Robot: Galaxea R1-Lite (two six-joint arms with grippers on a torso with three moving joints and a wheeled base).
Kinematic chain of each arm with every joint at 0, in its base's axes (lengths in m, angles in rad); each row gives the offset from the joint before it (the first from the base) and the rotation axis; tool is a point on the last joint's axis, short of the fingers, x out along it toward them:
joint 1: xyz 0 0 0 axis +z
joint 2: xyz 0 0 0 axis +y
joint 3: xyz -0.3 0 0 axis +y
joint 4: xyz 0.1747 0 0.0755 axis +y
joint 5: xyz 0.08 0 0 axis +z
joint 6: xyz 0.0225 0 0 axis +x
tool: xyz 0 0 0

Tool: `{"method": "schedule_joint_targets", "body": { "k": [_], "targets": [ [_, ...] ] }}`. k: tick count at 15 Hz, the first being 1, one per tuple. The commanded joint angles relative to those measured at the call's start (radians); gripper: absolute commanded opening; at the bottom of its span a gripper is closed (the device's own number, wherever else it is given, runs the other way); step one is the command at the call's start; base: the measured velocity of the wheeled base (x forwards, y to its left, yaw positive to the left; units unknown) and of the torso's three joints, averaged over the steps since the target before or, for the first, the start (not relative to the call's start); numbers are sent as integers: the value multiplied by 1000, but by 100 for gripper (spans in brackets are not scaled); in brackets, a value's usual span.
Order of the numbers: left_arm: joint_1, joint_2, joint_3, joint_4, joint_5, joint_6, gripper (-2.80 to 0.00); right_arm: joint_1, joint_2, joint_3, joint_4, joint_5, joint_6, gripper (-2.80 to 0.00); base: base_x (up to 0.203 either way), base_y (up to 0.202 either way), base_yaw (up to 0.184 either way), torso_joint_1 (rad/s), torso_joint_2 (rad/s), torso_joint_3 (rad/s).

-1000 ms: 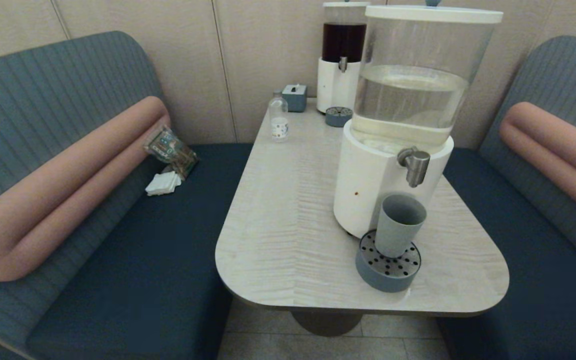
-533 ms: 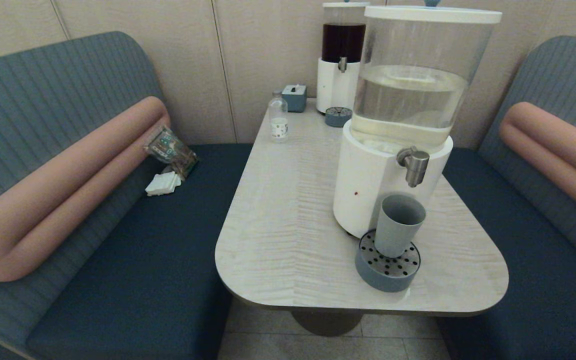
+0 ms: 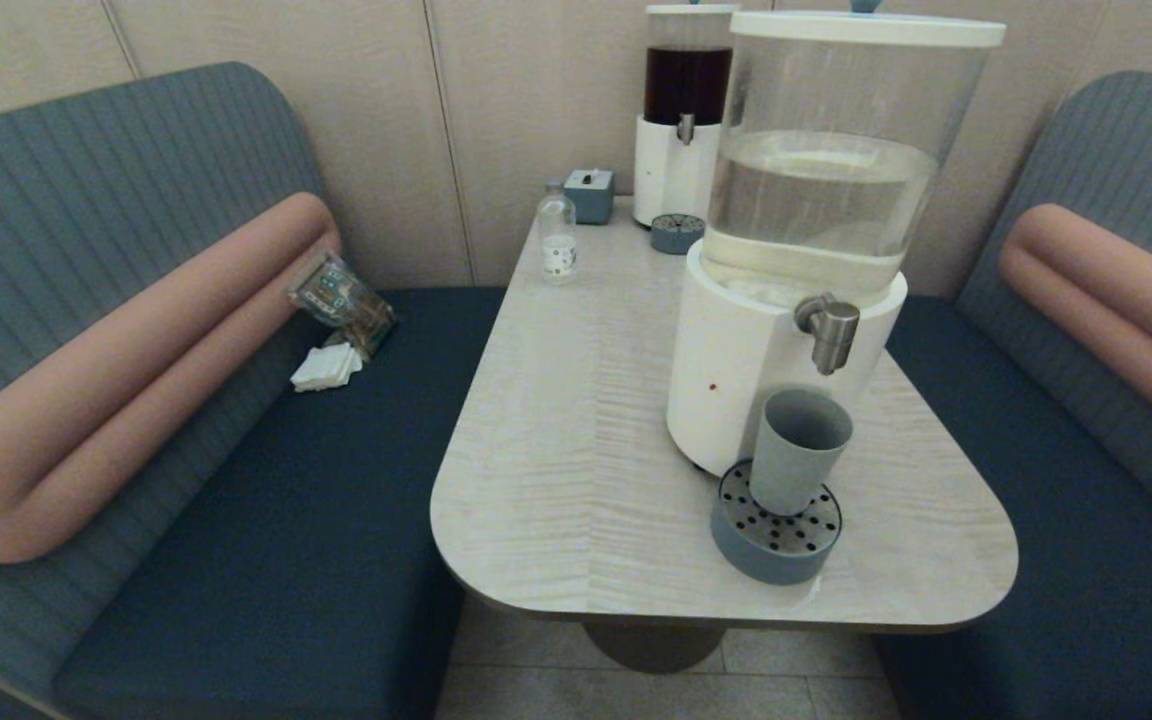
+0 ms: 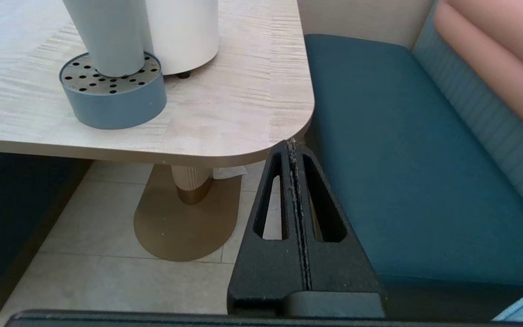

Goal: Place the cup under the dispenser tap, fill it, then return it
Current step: Place the cup next to the water dispenser

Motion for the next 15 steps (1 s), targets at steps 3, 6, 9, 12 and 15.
{"method": "schedule_joint_targets", "body": {
  "k": [3, 6, 9, 12, 15],
  "targets": [
    [0, -2, 0, 0, -1, 0, -280, 0, 0, 5, 8, 38, -5, -280, 0, 0, 0, 0, 0, 0],
    [0, -1, -3, 9, -15, 59, -280, 0, 3, 18, 51, 61, 16, -280, 0, 0, 0, 0, 0, 0],
    [0, -2, 0, 1, -12, 33, -280, 0, 3, 18, 51, 58, 32, -280, 0, 0, 0, 0, 0, 0],
    [0, -2, 0, 0, -11, 29, -280, 0, 2, 18, 48, 55, 54, -280, 0, 0, 0, 0, 0, 0],
    [0, -2, 0, 0, -10, 29, -280, 0, 2, 18, 48, 55, 54, -280, 0, 0, 0, 0, 0, 0]
  ]
}}
